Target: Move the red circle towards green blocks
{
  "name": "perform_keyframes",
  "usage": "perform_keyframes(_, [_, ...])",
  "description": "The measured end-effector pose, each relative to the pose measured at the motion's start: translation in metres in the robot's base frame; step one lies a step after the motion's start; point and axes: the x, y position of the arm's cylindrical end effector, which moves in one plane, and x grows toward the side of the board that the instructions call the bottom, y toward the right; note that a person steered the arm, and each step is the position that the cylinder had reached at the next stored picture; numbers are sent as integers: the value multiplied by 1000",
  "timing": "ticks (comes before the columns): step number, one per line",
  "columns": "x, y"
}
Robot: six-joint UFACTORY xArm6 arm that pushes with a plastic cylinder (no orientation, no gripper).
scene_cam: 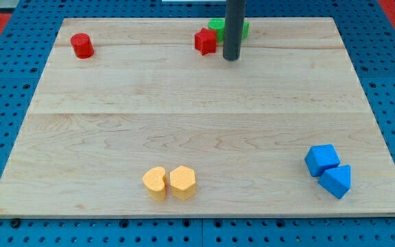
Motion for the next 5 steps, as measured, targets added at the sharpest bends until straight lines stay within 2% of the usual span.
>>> perform_keyframes(1, [-1,-80])
perform_keyframes(2, [-10,-190])
perform_keyframes(3, [3,-262])
perform_keyframes(4, [-34,-313])
perform_keyframes(5, [-54,-297])
